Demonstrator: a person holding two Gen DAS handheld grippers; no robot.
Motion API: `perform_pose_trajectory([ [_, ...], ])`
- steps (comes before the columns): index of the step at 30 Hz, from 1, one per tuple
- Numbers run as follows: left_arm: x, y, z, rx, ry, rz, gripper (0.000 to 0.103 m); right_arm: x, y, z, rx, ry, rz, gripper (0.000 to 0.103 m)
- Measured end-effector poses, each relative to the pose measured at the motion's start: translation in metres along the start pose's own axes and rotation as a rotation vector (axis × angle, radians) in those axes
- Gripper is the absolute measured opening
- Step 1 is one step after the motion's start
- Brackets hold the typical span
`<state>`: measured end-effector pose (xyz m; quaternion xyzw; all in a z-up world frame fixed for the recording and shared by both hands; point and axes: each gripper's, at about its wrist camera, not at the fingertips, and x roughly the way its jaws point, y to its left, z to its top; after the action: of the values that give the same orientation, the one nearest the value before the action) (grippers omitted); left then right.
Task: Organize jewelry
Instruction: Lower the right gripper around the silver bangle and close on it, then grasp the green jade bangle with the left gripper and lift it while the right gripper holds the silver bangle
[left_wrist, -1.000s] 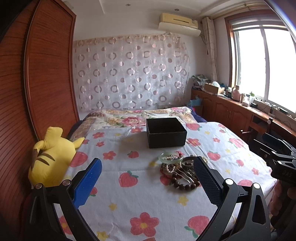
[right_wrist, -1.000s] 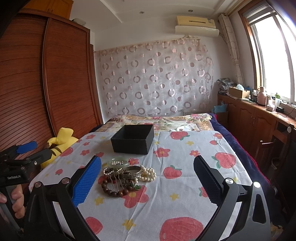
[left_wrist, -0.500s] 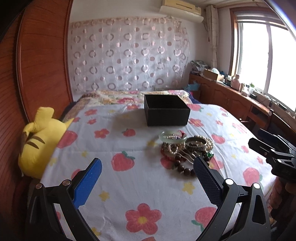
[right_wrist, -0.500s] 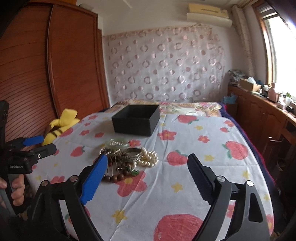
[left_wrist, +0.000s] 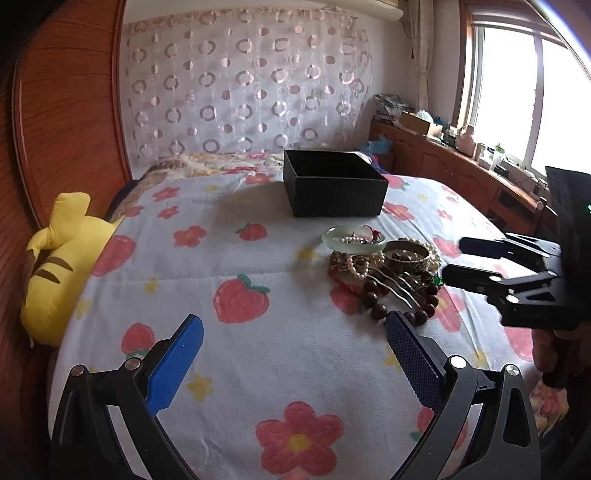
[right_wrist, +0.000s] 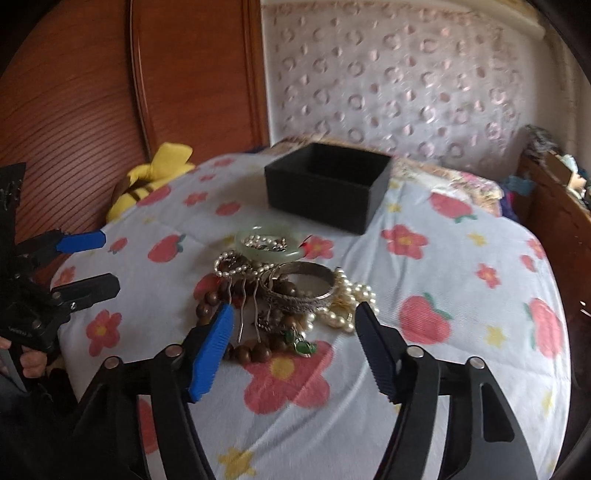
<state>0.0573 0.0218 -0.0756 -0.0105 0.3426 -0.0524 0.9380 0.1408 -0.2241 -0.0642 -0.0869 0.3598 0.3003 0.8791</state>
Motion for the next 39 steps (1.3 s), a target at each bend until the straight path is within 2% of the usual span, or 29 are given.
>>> perform_pose_trajectory([
  [7,0.012,0.006,0.001,-0.005,0.03,-0.011,0.096,0.028,-0.001,0.016,-0.005,0.072,0.033,0.069],
  [18,0.014,0.009,0.0,-0.015,0.036,-0.024,0.096,0.055,-0.003,0.028,-0.052,0.143,-0.002,0.07],
  [22,0.013,0.009,-0.001,-0.016,0.039,-0.022,0.096,0.056,-0.003,0.031,-0.061,0.138,0.0,0.062],
  [28,0.014,0.009,-0.001,-0.018,0.038,-0.019,0.096,0.047,-0.003,0.026,-0.082,0.125,0.002,0.061],
  [34,0.015,0.008,0.001,-0.01,0.041,-0.025,0.096,0.016,-0.011,0.023,-0.05,0.032,-0.006,0.061],
  [39,0.02,-0.002,0.013,0.023,0.036,-0.043,0.096,-0.006,-0.02,0.006,-0.016,-0.012,-0.035,0.061],
])
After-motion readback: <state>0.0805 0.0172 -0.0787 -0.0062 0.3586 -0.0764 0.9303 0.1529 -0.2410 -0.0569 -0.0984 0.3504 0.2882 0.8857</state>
